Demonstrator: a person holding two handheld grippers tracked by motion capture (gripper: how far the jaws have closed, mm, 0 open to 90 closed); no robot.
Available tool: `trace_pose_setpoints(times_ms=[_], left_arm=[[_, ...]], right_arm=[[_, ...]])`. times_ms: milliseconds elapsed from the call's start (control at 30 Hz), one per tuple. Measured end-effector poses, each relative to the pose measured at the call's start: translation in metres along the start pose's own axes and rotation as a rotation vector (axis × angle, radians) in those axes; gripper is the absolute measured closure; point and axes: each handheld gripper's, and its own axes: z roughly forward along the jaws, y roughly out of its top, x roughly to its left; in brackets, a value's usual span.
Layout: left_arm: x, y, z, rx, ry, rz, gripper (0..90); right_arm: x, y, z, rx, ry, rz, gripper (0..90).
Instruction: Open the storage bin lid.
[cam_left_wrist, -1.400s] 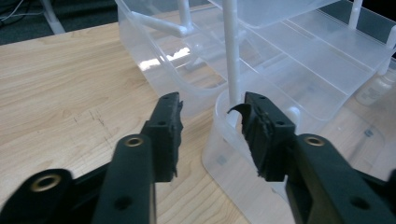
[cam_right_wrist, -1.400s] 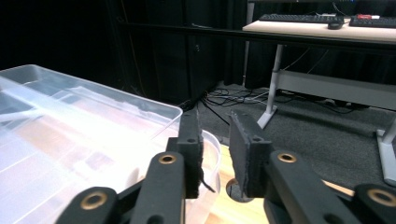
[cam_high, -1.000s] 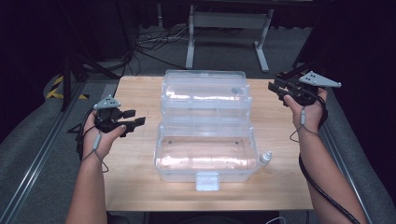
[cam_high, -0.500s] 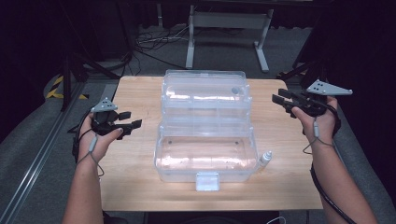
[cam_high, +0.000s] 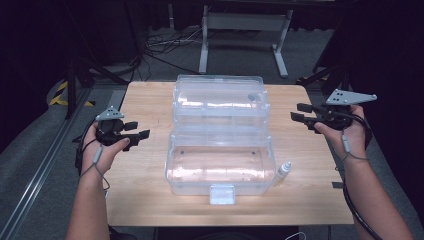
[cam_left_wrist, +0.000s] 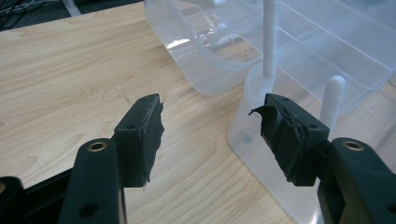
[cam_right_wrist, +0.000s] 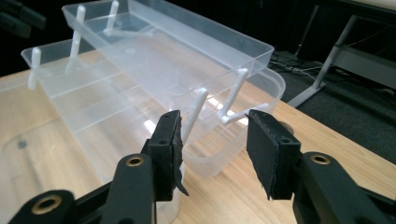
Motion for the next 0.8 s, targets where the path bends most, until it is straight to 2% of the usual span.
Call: trace_pose_setpoints(times_ms=[33,100,333,467,500,733,767,800], left_arm=[[0.0,0.0,0.0,0.004,0.0,0.0,39.1],[0.001,-0.001,0.0,0.01,0.001,-0.005,39.1],[0.001,-0.003,-0.001,0.022,-0.002,-0.007,39.1],[0.001,-0.004,-0.002,0.025,-0.001,-0.008,39.1],[0.001,-0.005,-0.002,0.027,-0.002,-0.008,39.1],[0.0,-0.008,-0.004,0.037,-0.002,-0.008,39.1],[-0.001,-0.01,-0.005,0.043,-0.001,-0.011,39.1],[-0.001,-0.01,-0.005,0.043,-0.001,-0.011,39.0]], right_arm=[[0.002,0.002,0.0,0.025,0.008,-0.016,56.0],[0.002,0.002,0.0,0.033,0.012,-0.02,56.0],[0.007,0.005,0.0,0.14,0.05,-0.059,56.5],[0.009,0.006,0.0,0.175,0.063,-0.065,57.5],[0.009,0.006,0.0,0.202,0.076,-0.072,58.1],[0.012,0.007,0.002,0.268,0.106,-0.096,58.1],[0.013,0.007,0.003,0.296,0.109,-0.115,58.0],[0.013,0.007,0.003,0.296,0.109,-0.115,58.0]])
